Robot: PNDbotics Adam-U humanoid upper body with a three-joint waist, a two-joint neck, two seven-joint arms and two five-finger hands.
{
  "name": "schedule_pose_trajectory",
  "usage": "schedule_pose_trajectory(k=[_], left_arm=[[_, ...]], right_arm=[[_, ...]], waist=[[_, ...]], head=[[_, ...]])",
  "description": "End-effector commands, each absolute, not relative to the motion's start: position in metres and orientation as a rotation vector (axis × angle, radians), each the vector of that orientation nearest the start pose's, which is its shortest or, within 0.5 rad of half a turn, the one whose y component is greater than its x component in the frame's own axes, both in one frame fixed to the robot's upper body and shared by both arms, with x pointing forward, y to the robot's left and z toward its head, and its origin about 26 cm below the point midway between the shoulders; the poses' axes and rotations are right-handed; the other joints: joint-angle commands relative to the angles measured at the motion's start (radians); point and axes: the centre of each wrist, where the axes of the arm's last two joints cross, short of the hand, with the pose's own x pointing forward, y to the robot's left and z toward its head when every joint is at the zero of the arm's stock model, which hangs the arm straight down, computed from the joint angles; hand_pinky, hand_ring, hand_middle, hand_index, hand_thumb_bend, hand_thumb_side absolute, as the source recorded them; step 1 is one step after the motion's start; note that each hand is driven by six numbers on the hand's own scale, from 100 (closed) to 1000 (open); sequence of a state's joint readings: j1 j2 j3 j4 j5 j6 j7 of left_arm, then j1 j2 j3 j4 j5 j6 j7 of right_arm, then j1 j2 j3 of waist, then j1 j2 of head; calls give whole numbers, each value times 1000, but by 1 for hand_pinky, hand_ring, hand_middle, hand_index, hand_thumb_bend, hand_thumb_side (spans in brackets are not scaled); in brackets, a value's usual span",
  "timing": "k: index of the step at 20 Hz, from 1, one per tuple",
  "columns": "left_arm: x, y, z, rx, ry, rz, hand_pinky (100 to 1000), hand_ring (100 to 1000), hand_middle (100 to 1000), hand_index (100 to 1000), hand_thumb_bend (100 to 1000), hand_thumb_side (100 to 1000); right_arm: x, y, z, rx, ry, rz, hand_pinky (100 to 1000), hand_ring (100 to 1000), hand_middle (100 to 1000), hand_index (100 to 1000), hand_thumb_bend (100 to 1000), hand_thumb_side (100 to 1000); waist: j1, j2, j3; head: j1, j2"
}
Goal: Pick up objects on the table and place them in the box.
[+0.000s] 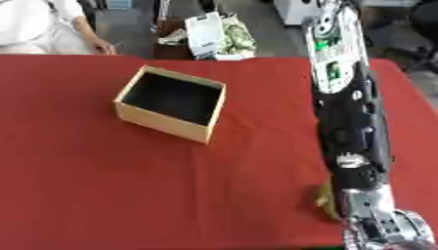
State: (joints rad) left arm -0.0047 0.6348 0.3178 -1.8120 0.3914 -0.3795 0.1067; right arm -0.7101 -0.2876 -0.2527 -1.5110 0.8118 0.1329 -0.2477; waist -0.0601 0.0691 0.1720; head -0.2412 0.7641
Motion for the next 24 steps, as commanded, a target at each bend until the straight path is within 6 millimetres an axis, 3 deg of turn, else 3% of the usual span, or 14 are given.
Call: schedule_pose_trajectory(k=[1,10,18,24], left_arm=[[256,428,182,442,-2357,-122,674,1000,1000,790,192,710],[251,425,187,477,-2358,-145,674,1000,1000,789,198,707],[243,423,184,508,-2359,-146,674,1000,1000,790,193,705],[238,424,180,536,-2351,-152,674,1000,1000,790,188,705]], right_arm=[[399,-318,253,-1336,-1960,179,777,975,841,928,100,734],[404,-348,244,-1339,-1862,340,797,974,845,935,100,734],[404,-372,235,-1294,-1786,514,809,973,847,938,100,755],[403,-392,225,-1227,-1716,640,821,974,851,942,100,774]], waist=[[-3,-11,-9],[-40,-20,-44],[-38,-25,-55],[-35,-26,-66]], head=[[-4,6],[15,6],[81,6],[103,6]])
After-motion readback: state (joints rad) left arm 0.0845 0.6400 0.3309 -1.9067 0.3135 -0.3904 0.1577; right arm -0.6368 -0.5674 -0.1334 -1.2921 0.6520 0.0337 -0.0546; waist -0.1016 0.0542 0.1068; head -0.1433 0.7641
